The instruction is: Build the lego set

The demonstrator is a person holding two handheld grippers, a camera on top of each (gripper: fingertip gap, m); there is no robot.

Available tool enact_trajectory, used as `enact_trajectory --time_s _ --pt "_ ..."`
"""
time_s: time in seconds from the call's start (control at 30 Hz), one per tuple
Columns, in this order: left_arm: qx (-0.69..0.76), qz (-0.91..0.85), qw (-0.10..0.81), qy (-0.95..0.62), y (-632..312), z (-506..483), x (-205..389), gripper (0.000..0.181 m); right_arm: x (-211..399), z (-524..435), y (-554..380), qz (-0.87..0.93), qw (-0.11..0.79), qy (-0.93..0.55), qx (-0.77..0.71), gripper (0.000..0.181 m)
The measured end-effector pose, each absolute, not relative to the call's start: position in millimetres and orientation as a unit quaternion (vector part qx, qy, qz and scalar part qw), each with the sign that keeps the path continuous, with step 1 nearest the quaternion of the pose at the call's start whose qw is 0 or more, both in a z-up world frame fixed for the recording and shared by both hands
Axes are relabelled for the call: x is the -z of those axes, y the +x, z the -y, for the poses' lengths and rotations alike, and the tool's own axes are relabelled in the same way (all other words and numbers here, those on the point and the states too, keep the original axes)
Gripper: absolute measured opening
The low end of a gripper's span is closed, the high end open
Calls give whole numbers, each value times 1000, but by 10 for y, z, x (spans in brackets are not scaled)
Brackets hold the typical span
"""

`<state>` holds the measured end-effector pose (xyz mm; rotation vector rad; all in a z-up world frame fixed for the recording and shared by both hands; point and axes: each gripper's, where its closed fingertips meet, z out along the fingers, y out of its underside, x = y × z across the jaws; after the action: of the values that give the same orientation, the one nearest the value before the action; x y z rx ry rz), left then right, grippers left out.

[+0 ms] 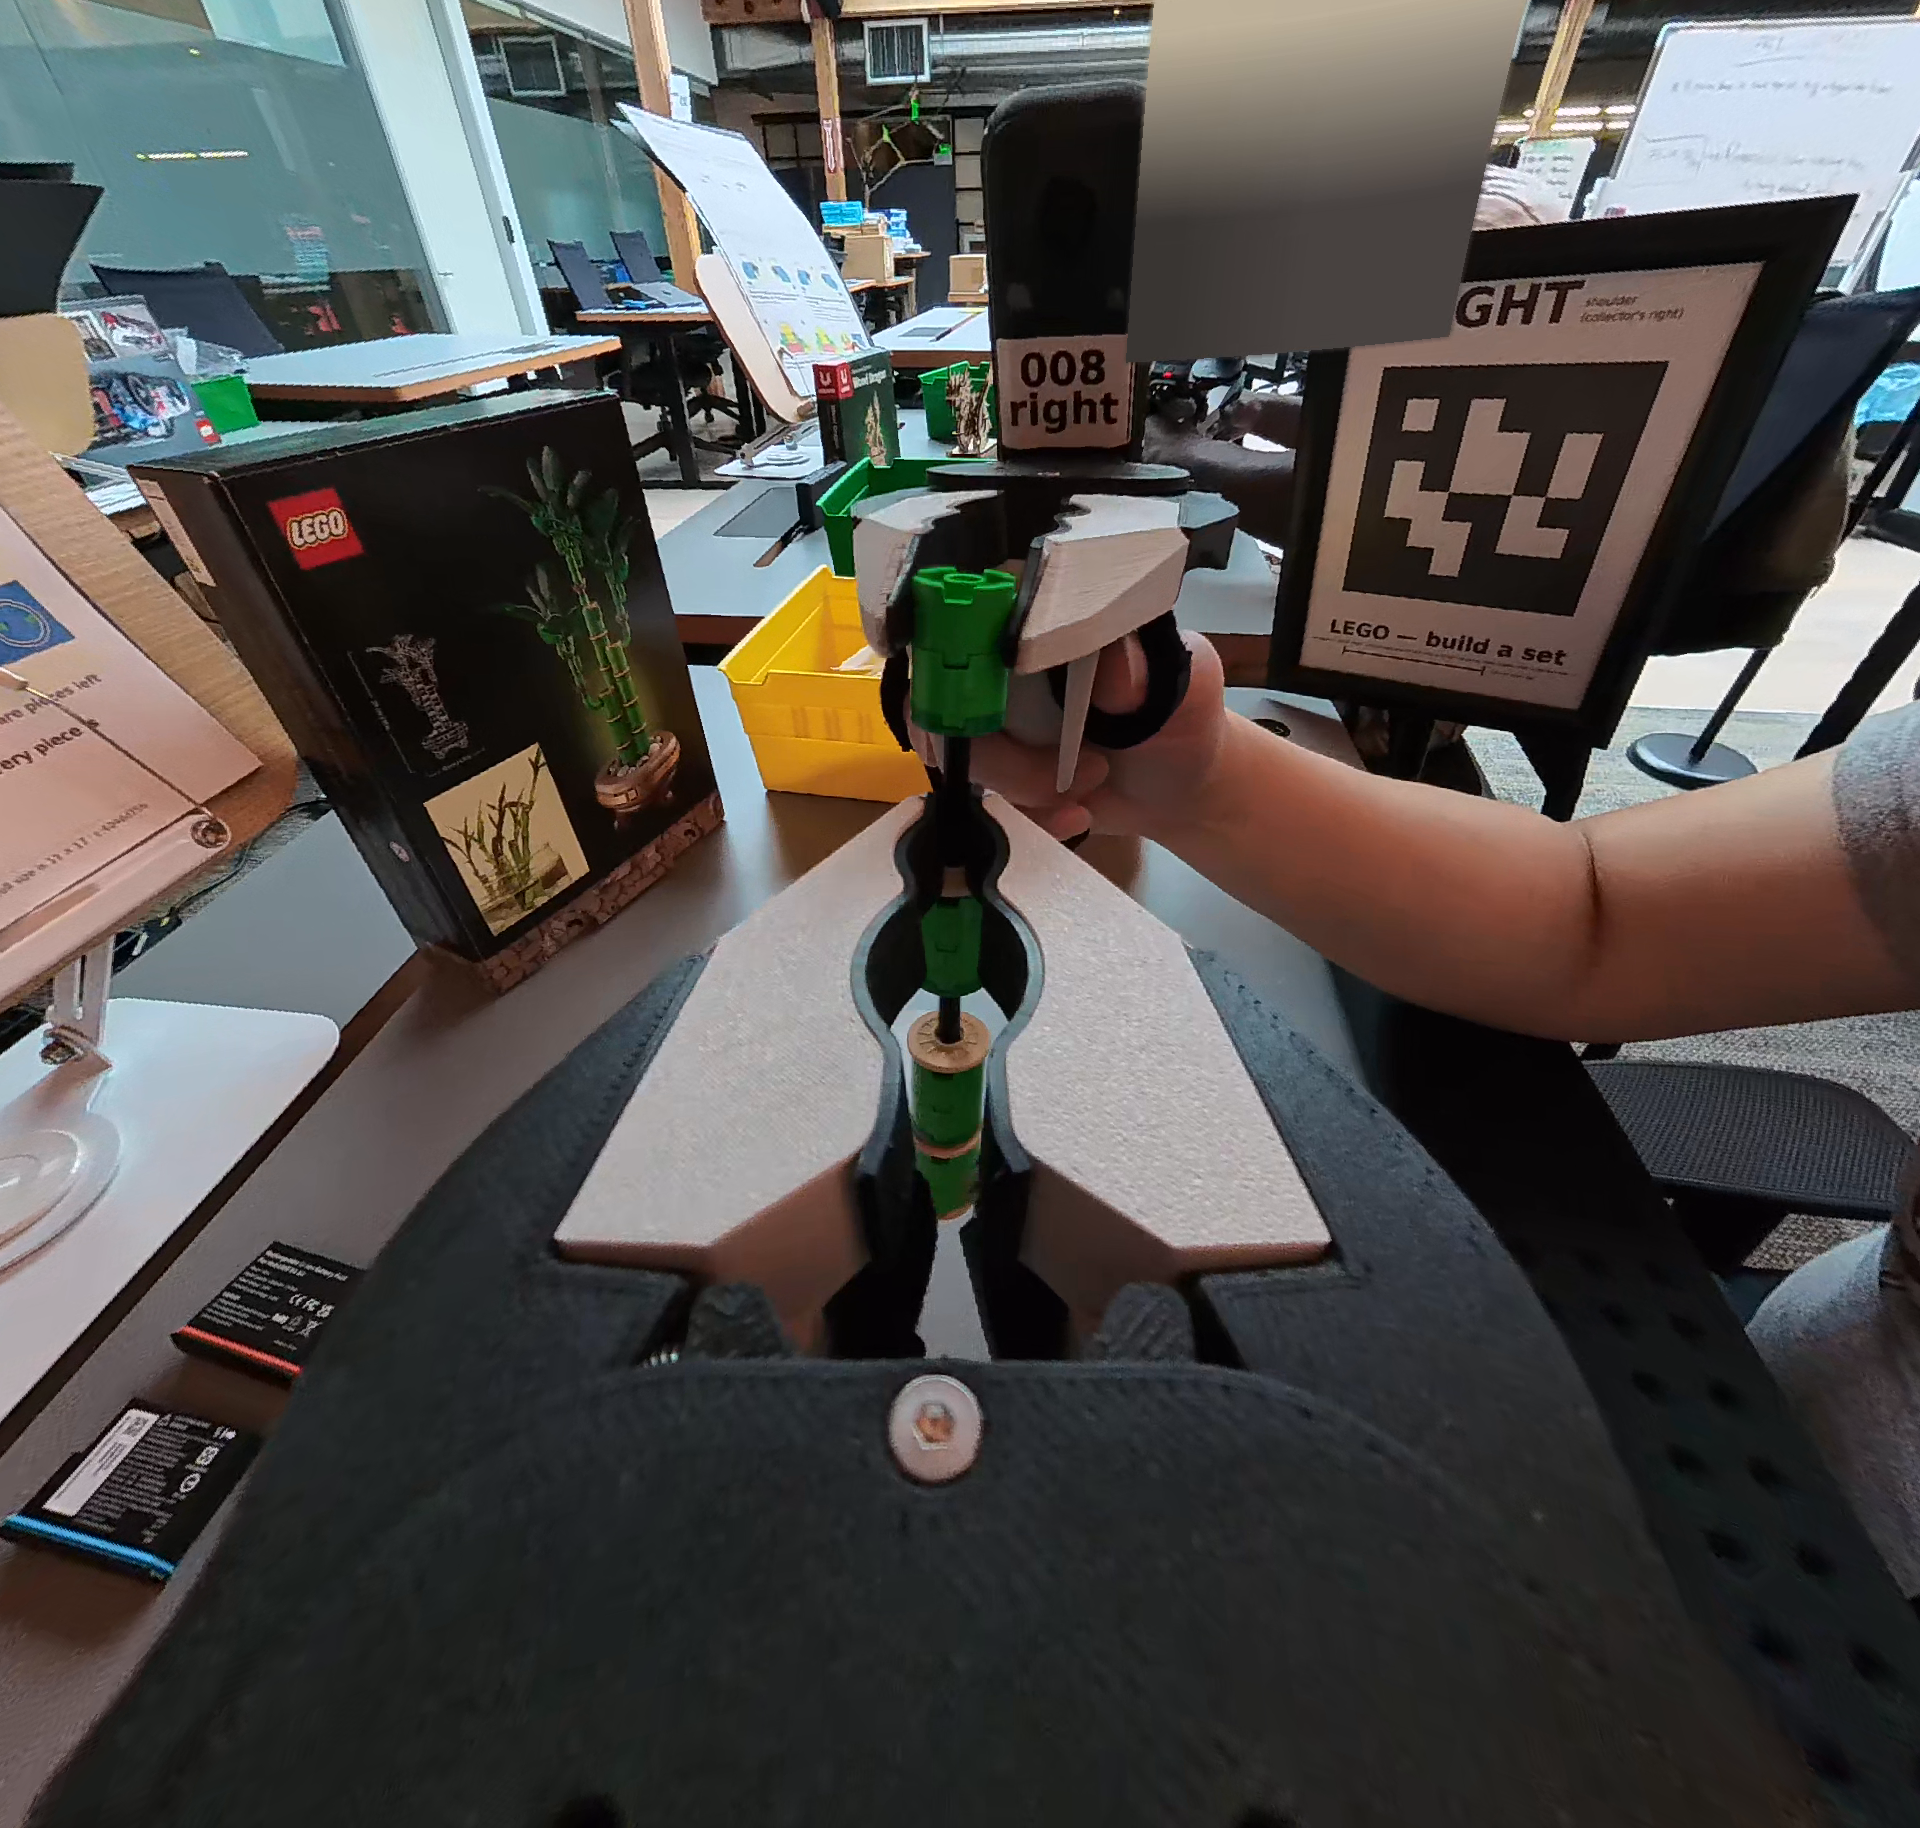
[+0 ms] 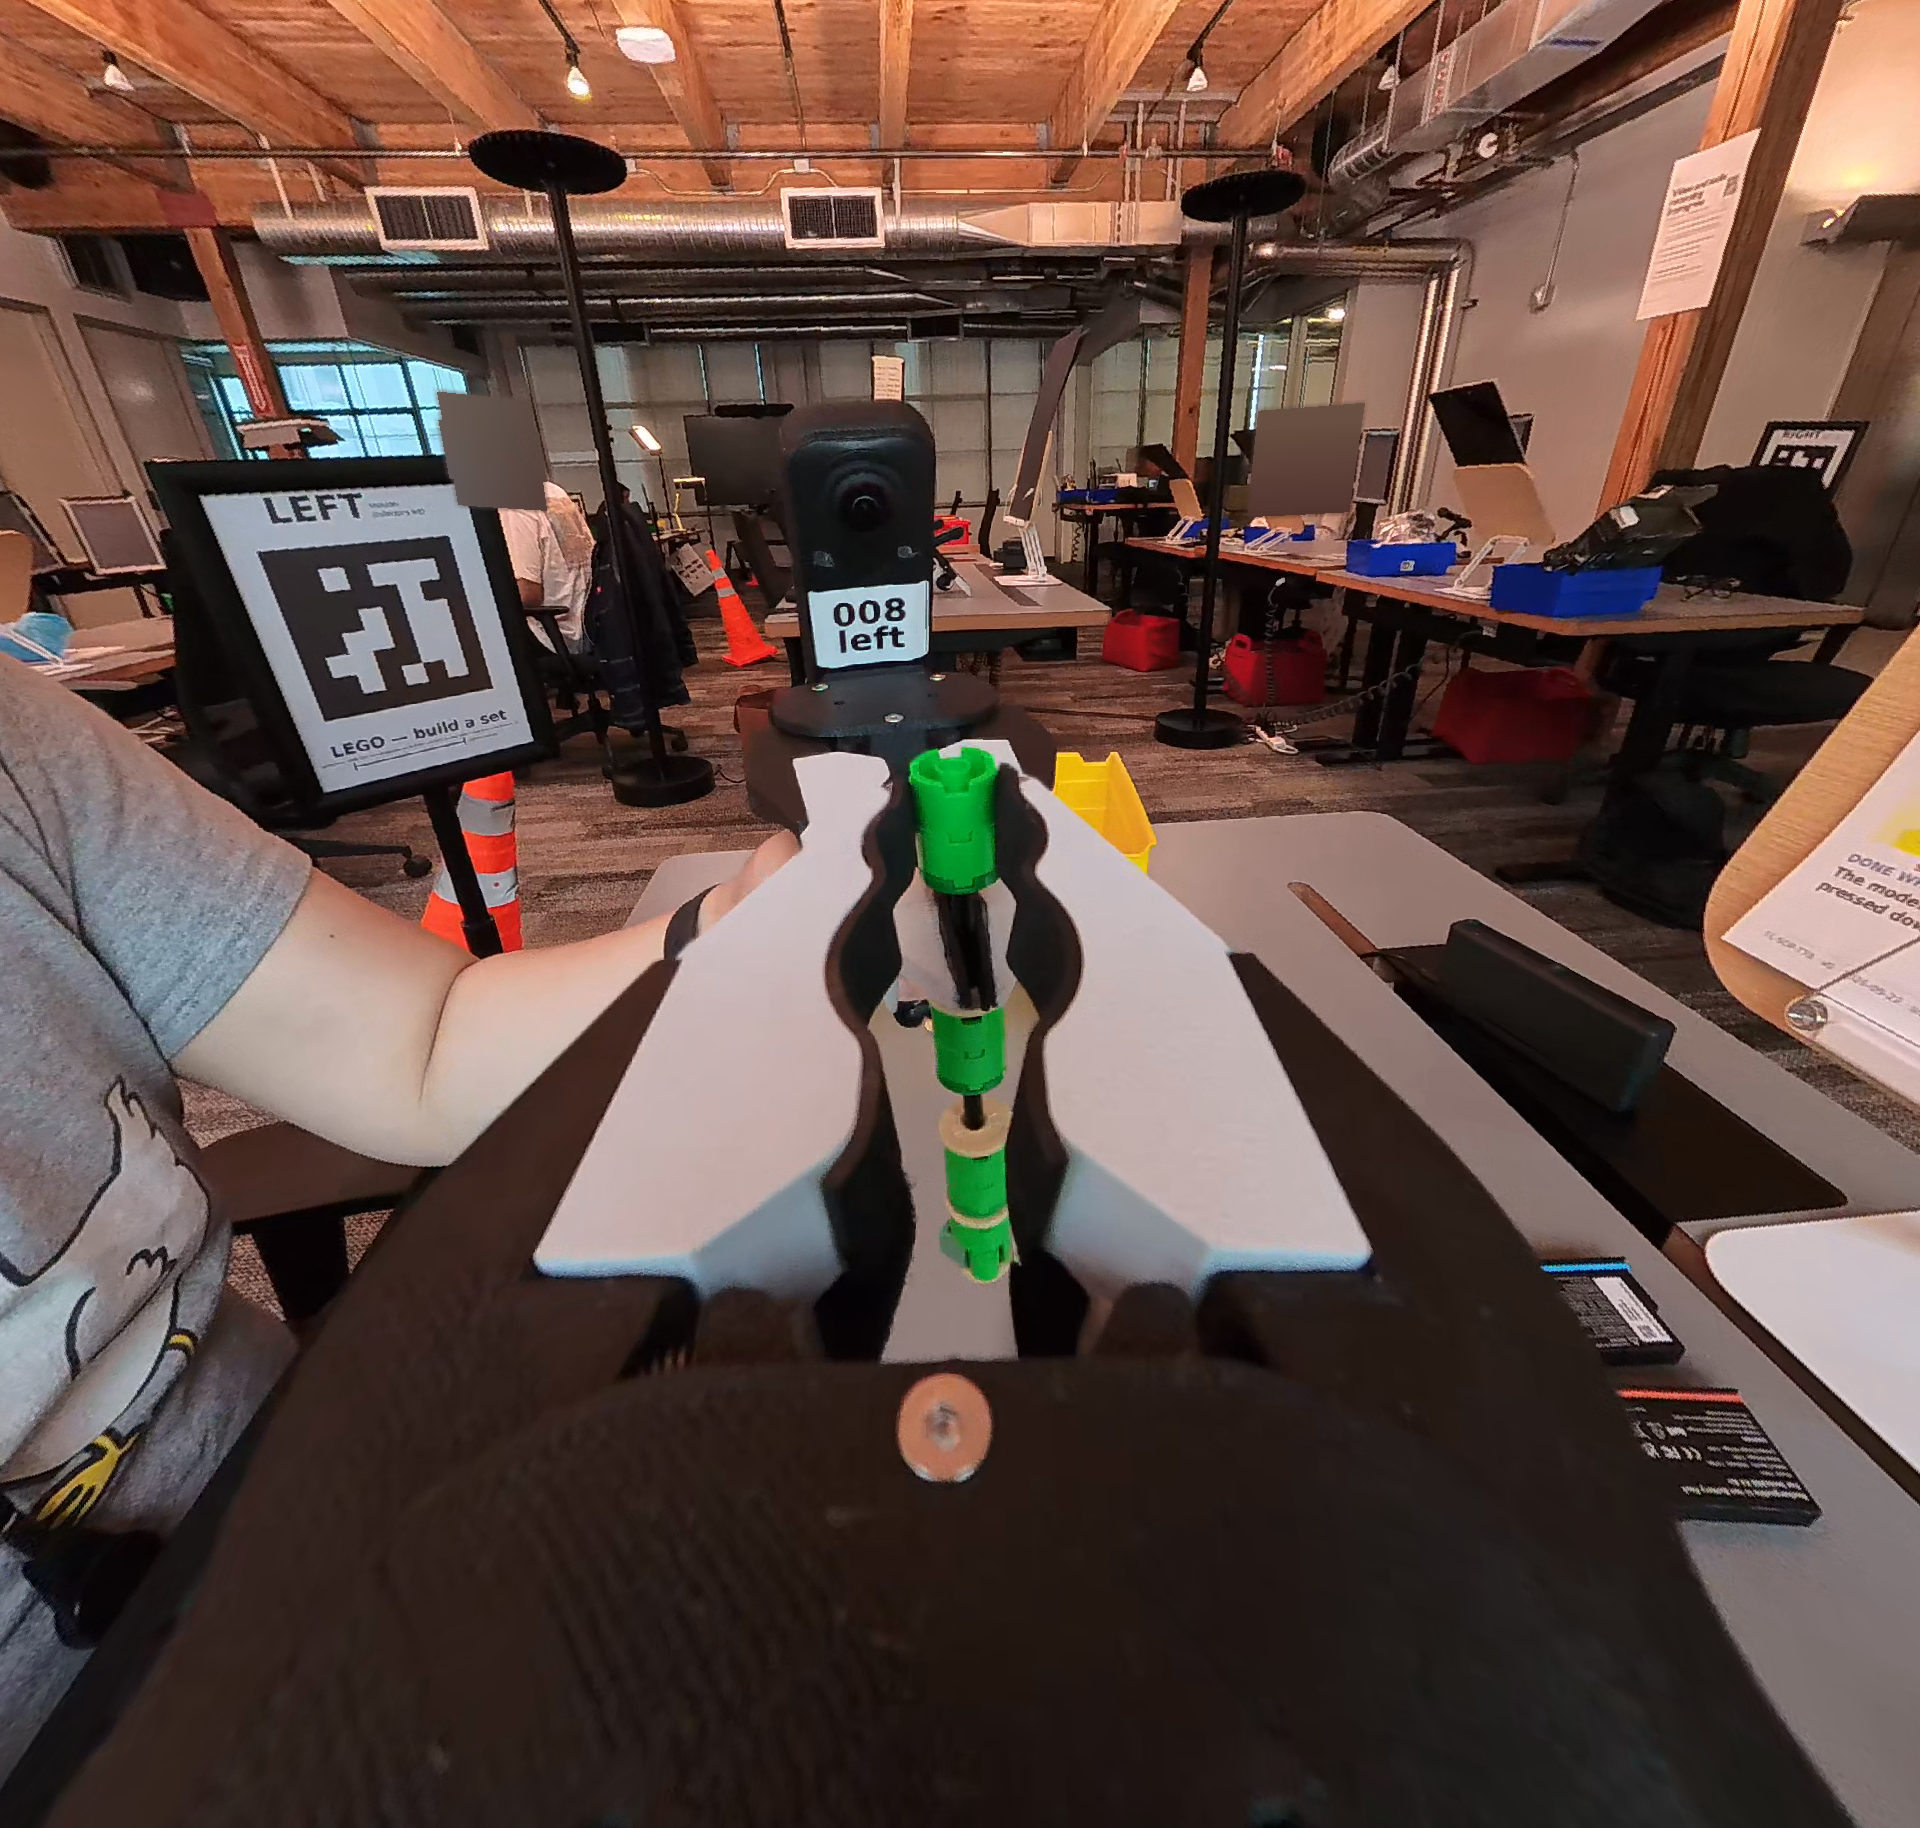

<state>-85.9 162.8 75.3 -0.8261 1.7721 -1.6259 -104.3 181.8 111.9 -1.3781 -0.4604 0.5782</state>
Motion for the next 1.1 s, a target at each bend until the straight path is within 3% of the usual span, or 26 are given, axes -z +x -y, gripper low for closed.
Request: enact_trajectory --time_s 0.17,0.57,0.93,1.1 --pt "601 -675 306 -298 -867 -1616 -732 0 -1109 -1813 -1056 217 712 -621 -245 15" --pt "492 -684 534 -75 -1172 -1218 -994 0 -1291 -1284 -1547 438 734 -519 -39 15" --pt "479 -685 546 -56 -1214 -1182 -1025 0 -1326 -1230 -1608 458 733 -502 0 15" --pt "549 -655 495 -154 -1111 -1346 -1096 0 -1429 -1394 -1373 358 750 -551 -75 15"
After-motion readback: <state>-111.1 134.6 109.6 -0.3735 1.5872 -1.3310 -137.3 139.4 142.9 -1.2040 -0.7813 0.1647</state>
